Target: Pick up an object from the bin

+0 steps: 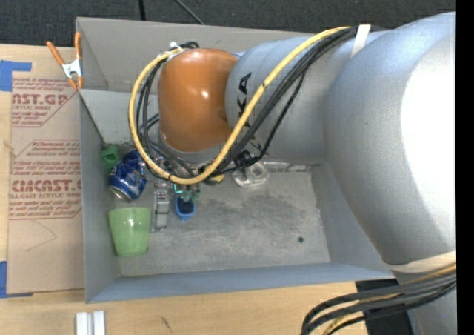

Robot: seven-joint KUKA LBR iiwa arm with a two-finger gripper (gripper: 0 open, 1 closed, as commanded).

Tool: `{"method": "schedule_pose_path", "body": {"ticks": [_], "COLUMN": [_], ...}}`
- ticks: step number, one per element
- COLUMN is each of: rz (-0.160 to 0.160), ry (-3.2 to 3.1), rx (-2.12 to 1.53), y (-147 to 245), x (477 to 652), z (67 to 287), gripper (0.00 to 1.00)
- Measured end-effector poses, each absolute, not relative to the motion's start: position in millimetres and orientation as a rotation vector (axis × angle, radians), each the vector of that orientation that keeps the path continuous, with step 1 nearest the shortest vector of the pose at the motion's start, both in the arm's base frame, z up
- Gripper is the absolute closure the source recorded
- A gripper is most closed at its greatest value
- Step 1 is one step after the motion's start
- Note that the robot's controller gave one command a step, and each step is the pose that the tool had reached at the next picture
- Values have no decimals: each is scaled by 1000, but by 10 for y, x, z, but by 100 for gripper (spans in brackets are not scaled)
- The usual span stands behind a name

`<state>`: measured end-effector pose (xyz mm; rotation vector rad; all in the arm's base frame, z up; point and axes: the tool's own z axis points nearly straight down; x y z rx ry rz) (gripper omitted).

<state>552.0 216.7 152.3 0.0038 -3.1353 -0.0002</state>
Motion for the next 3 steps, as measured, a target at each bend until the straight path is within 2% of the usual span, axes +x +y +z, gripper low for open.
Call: {"method": "schedule_pose_path", "body": {"ticks": [1,2,3], "rz": [11,23,-4], "ry": [-3152,-3146,-3151], "rx": [-60,-60,-5], "y": [2255,2223,2149], "x": [5581,5582,5324], "z": [897,892,2098], "gripper": [0,100,100]}}
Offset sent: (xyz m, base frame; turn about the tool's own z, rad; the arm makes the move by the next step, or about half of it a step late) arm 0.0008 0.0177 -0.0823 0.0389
